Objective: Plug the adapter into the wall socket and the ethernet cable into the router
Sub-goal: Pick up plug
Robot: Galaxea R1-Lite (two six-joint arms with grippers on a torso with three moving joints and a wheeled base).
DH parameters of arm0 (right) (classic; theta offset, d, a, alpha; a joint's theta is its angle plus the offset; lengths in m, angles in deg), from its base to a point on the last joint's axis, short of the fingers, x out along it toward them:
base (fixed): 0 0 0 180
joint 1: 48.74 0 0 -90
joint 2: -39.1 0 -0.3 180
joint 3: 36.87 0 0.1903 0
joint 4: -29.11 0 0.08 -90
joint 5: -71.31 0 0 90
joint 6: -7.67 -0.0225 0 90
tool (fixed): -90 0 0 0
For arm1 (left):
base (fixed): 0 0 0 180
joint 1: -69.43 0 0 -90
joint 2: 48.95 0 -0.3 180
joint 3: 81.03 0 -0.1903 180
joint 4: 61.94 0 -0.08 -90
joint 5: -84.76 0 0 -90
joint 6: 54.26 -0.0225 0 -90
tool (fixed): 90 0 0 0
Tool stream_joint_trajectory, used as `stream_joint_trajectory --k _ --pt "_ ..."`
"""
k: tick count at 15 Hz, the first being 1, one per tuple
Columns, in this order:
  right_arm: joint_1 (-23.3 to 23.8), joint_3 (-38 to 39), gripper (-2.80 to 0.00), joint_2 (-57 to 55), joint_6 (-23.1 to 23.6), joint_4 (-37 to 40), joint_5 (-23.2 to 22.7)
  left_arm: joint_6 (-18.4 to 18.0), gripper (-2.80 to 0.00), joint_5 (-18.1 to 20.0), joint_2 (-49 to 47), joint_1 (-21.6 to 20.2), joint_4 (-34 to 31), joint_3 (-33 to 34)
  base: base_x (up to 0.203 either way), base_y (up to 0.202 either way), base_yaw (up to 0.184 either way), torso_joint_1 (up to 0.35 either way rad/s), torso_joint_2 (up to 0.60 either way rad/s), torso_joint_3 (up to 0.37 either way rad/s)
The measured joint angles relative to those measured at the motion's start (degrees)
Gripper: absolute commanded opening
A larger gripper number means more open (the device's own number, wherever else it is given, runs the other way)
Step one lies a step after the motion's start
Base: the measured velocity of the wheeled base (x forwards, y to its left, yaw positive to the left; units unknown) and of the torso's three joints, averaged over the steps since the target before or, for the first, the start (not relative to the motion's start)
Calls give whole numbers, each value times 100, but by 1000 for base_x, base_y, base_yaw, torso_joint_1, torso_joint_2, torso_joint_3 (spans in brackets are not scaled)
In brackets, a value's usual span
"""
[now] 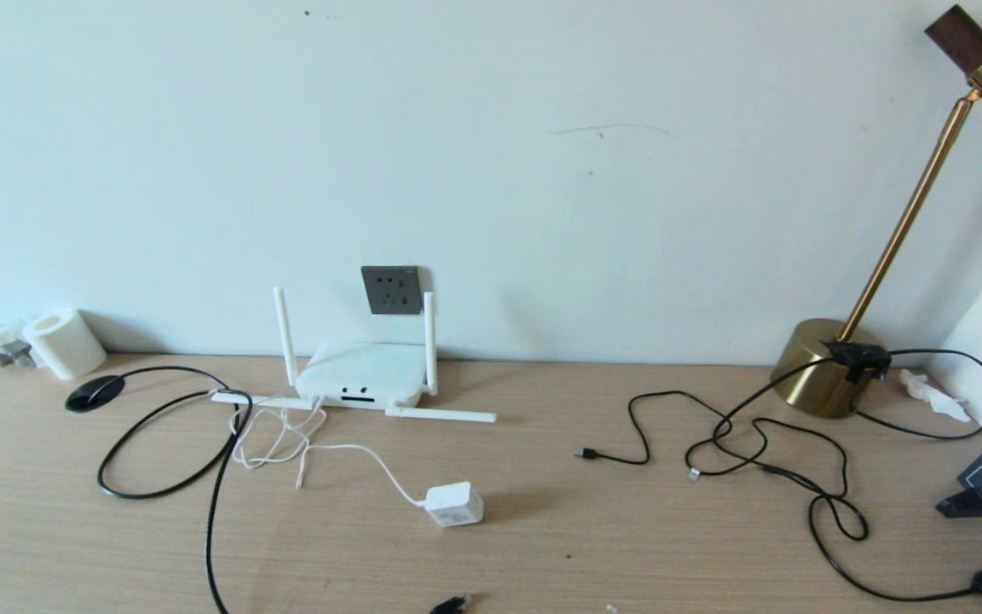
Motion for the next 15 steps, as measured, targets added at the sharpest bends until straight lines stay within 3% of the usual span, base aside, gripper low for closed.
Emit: stream_joint_trajectory --k 4,7,11,15 --pt "0 0 -280 0 -3 -2 0 -430 -280 153 -4 0 24 -195 0 0 0 0 0 0" --pt "1 0 -280 0 -3 0 1 -514 -280 850 -451 57 -208 -1290 0 0 0 0 0 0" --pt "0 0 -280 0 26 -11 1 -556 -280 1365 -2490 649 -265 -2891 0 0 0 0 0 0" --pt "0 0 -280 0 30 -11 1 -864 -280 2012 -5041 1099 341 -3930 0 0 0 0 0 0"
